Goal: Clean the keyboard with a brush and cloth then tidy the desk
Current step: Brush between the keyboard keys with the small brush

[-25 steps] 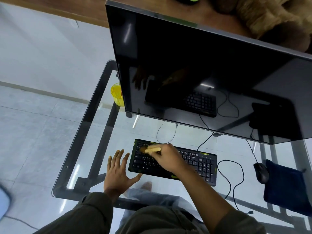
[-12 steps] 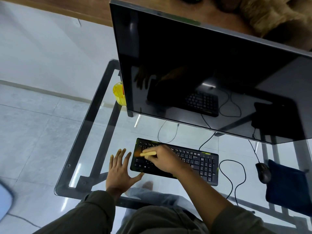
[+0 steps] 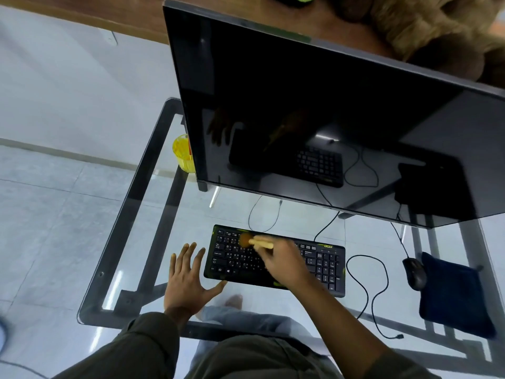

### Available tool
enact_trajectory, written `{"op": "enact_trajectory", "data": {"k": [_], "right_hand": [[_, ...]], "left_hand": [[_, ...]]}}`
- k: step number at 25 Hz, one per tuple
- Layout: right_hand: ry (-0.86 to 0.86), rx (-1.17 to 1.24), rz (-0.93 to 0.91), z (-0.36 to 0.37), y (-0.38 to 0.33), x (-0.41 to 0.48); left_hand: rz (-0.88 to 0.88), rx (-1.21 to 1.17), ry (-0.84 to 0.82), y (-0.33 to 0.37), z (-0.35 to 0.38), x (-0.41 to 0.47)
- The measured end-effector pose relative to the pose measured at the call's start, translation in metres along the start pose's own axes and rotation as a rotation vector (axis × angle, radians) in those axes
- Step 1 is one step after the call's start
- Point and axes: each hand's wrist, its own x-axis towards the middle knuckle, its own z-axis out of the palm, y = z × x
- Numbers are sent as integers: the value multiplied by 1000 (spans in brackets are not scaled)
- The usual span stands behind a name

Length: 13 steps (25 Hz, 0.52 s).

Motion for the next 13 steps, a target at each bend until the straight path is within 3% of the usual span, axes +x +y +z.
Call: {"op": "enact_trajectory", "data": {"k": [1,4,7,10,13], "right_hand": [[51,15,39,-4,6,-3],[-44,37,41,-9,18,-11],[91,56,99,-13,25,-13],[-24,53,62,-14,25,-16],[122,53,135,-16,29,-17]], "left_hand": [[-2,-7,6,0,1,0],[13,-9,24,1,0,0],[11,-15,40,1,0,0],[16,-6,43,1,0,-1],[20,-16,52,1,2,0]]}}
